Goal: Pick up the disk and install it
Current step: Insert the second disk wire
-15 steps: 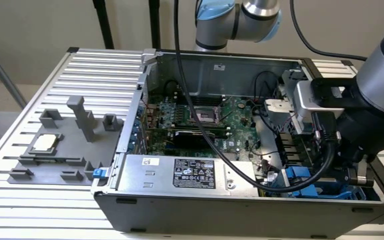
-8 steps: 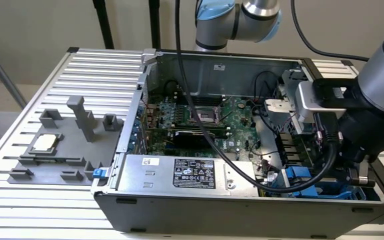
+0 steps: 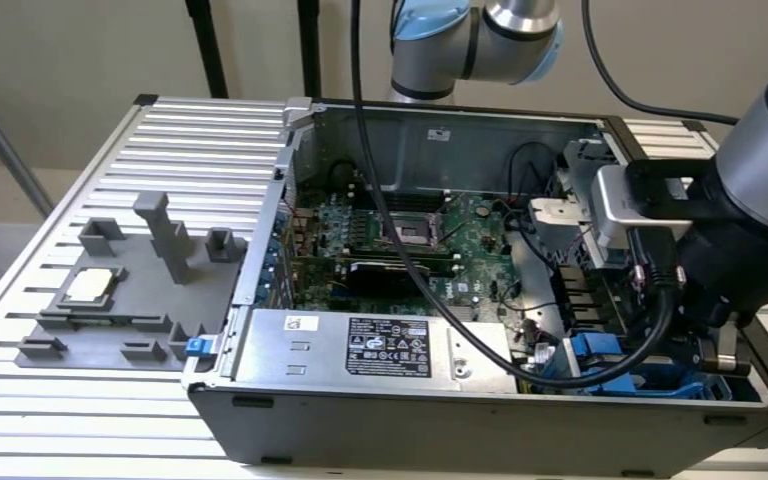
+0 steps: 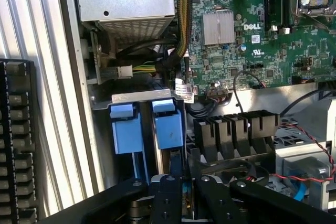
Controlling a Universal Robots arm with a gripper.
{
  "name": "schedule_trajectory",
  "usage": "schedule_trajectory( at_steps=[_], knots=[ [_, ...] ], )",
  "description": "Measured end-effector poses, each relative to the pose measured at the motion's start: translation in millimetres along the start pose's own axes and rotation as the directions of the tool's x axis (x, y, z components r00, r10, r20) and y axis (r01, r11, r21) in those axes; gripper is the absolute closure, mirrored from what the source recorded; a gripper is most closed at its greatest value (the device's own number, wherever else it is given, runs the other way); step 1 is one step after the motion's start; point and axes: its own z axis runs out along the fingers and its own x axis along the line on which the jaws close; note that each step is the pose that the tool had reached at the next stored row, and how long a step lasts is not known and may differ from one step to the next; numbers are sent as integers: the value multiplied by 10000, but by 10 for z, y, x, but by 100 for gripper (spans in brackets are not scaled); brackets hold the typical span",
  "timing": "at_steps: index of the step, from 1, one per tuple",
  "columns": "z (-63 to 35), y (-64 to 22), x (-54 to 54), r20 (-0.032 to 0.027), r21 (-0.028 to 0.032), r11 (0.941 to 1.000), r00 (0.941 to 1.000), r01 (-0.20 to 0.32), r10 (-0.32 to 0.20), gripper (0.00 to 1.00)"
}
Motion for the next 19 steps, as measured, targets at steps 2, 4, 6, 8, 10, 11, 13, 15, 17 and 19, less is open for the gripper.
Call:
schedule_trajectory(
  at_steps=[2, 4, 6, 8, 10, 11, 13, 15, 17, 19],
  knots=[
    [2, 0, 1, -2, 0, 10000, 10000, 0, 0, 84],
    [6, 0, 2, -2, 0, 10000, 10000, 0, 0, 84],
    [10, 0, 3, 0, -1, 10000, 10000, 8, -8, 84],
    [17, 1, 4, 2, -3, 10000, 10000, 17, -17, 84],
    [28, 2, 6, 7, -5, 10000, 10000, 32, -32, 84],
    [32, 2, 7, 5, -6, 10000, 10000, 43, -43, 84],
    [43, 2, 8, 9, -10, 10000, 10000, 65, -65, 84],
    [51, 2, 9, 10, -14, 10000, 10000, 89, -89, 84],
    [57, 2, 10, 8, -17, 9999, 9999, 113, -113, 84],
    [60, 2, 11, 8, -19, 9999, 9999, 130, -130, 84]
  ],
)
